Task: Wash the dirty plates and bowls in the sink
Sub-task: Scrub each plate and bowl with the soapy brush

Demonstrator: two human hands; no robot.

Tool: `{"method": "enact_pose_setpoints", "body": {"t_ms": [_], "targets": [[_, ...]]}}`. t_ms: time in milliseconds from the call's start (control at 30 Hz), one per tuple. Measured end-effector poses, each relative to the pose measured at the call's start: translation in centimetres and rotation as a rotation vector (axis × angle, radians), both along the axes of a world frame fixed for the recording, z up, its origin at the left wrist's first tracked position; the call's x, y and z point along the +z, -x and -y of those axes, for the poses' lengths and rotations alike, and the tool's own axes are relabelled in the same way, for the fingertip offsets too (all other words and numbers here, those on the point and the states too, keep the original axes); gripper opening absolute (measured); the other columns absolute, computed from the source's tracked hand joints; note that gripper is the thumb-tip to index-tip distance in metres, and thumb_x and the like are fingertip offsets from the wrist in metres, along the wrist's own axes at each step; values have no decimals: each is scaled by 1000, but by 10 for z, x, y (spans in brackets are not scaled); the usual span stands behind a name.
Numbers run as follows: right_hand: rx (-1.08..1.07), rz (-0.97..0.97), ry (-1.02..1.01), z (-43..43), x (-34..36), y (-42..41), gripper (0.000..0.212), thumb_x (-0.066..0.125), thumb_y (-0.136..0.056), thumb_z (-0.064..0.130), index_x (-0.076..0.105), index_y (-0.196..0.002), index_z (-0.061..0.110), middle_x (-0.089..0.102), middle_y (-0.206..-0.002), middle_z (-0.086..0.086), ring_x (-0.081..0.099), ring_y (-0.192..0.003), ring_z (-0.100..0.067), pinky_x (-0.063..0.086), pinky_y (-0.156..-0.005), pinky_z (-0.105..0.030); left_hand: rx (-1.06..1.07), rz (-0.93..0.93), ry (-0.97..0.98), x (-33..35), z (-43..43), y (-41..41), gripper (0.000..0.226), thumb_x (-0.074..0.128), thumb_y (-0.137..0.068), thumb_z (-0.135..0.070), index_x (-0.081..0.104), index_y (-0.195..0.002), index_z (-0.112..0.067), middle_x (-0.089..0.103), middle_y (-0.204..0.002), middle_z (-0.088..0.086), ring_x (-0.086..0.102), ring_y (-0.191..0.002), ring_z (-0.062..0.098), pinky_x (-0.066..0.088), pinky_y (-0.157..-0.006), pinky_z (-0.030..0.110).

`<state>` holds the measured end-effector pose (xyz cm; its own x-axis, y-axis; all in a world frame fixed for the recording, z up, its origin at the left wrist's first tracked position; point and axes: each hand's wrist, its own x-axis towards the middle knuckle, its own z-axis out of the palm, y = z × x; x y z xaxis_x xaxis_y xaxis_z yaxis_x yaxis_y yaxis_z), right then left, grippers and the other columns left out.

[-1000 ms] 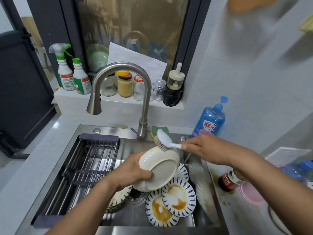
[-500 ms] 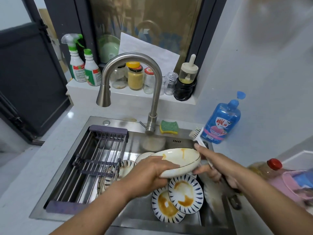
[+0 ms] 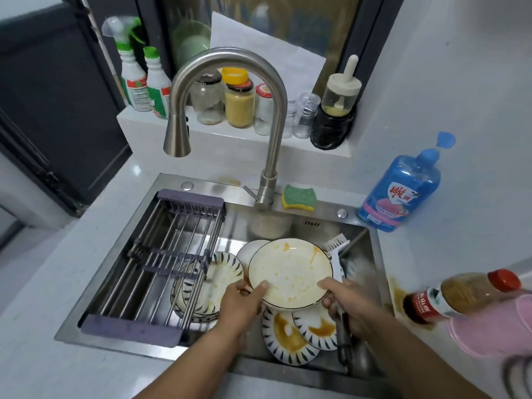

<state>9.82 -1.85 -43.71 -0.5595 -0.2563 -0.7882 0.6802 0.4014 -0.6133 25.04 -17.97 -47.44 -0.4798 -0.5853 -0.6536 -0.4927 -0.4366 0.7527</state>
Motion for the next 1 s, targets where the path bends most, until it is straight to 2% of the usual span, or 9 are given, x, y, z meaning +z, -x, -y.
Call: {"method": "enact_pose_setpoints", "body": {"t_ms": [67, 167, 300, 400, 533, 667, 800, 933, 1000], "targets": [[-1, 33, 35, 7, -10, -3, 18, 66, -94, 7, 54, -107, 1, 52, -62, -9, 45, -39, -8, 34, -34, -16, 129, -12, -218, -9, 0, 5, 39, 74, -93, -27, 62, -117, 1, 74, -94, 11, 70, -76, 22, 62, -87, 44], [27, 44, 74, 17, -22, -2, 31, 68, -93, 9, 56, -119, -1, 55, -62, -4, 49, -48, -9, 36, -37, -16, 206, -30, -382, -14, 2, 8, 25, 64, -100, -19, 61, -119, -4, 71, -114, 16, 72, -95, 30, 64, -81, 41], [124, 27, 56, 31, -34, 6, 39, 78, -89, 20, 60, -119, 4, 56, -57, 2, 47, -47, -7, 36, -37, -17, 366, -51, -467, -20, -3, 8, 20, 56, -103, -7, 56, -122, -3, 69, -113, 19, 71, -92, 31, 63, -69, 37], [234, -116, 11, 40, -36, 9, 37, 80, -87, 27, 65, -115, 8, 57, -63, 1, 46, -47, -9, 37, -40, -21, 470, -52, -502, -26, -5, 8, 24, 54, -102, -2, 55, -126, -2, 68, -114, 22, 70, -87, 31, 61, -58, 36], [394, -333, -75, 43, -37, 10, 31, 74, -91, 37, 68, -104, 10, 55, -72, -4, 44, -50, -13, 38, -42, -23, 627, -43, -584, -41, -3, 14, 35, 51, -100, 4, 52, -136, 3, 64, -129, 26, 66, -108, 39, 56, -39, 34], [560, -486, -172, 49, -37, 8, 22, 65, -94, 36, 63, -88, 14, 54, -65, -2, 48, -48, -15, 40, -41, -23, 774, -58, -626, -53, -2, 25, 39, 47, -98, 12, 53, -136, 5, 62, -131, 27, 63, -112, 40, 55, -37, 35], [660, -518, -158, 55, -39, 1, 24, 64, -96, 35, 65, -93, 11, 53, -63, -1, 47, -49, -14, 41, -42, -24, 862, -65, -652, -58, -1, 34, 34, 48, -100, 8, 56, -134, 7, 62, -129, 27, 64, -96, 39, 54, -35, 36], [717, -552, -153, 57, -41, -6, 26, 62, -97, 37, 67, -95, 12, 54, -65, 0, 48, -52, -14, 43, -46, -26, 935, -105, -722, -52, 2, 40, 31, 48, -103, 4, 57, -133, 8, 62, -131, 26, 63, -115, 40, 57, -39, 36], [734, -573, -144, 59, -41, -6, 26, 61, -97, 37, 67, -96, 12, 54, -66, -1, 49, -54, -14, 44, -49, -28, 967, -118, -776, -50, 4, 42, 30, 50, -102, 4, 59, -131, 8, 65, -129, 24, 65, -112, 38, 58, -42, 38]]}}
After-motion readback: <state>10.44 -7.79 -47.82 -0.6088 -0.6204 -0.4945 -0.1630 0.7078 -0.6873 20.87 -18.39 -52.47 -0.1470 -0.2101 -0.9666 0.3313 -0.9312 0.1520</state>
